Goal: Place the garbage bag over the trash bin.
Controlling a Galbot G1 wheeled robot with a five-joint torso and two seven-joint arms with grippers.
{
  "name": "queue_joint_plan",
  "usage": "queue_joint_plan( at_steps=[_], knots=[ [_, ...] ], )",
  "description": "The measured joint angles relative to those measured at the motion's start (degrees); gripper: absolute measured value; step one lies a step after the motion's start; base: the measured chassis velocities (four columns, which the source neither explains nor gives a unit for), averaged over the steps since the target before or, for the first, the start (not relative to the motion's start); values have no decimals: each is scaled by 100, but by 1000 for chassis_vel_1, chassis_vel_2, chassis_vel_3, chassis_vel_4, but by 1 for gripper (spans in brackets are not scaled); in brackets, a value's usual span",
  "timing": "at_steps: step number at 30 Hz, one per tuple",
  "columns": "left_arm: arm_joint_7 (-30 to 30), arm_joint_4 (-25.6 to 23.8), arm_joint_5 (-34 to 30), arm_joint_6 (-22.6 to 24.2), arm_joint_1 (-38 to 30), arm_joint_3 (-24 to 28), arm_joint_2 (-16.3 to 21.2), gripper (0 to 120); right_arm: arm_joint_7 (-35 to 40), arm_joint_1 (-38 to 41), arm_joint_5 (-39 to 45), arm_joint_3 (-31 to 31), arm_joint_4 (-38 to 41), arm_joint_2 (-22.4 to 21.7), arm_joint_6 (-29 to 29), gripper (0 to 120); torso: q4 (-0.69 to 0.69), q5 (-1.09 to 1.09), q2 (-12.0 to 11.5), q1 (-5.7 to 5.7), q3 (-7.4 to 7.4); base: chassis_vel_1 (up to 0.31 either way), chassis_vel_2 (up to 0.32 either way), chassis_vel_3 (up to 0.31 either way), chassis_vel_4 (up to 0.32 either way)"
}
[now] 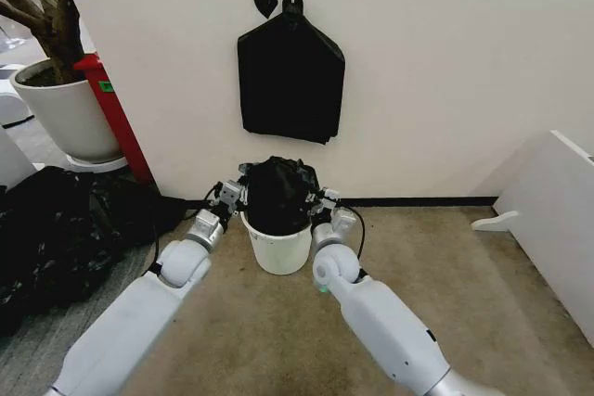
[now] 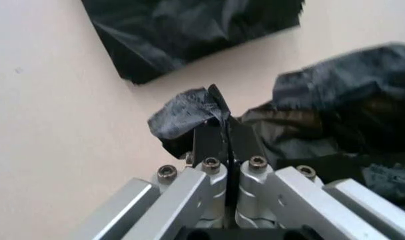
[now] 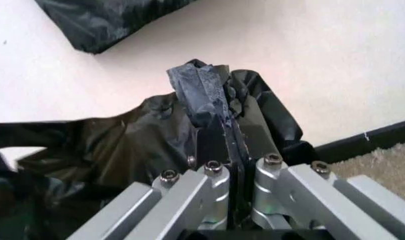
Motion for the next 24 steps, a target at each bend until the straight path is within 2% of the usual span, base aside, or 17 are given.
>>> queue_joint_plan(
  at_steps=[10,15,16,20,24],
  knots=[
    [89,385,366,-99,75,113,-145,0,-41,176,-41,-212,30,-90,35,0,-1,0,0,0,0,0,0,0,0],
    [99,384,394,-106,204,132,-165,0,917,252,601,-189,297,-1,-590,0,1,-1,0,0,0,0,0,0,0],
    [99,384,394,-106,204,132,-165,0,917,252,601,-189,297,-1,-590,0,1,-1,0,0,0,0,0,0,0],
    [106,123,373,-107,307,37,22,0,1603,104,1164,-254,985,-252,-1114,0,0,1,0,0,0,0,0,0,0],
    [121,-15,353,-108,367,-44,160,0,1783,-103,1388,-290,1550,-484,-1302,0,0,1,0,0,-1,0,0,0,0]
  ],
)
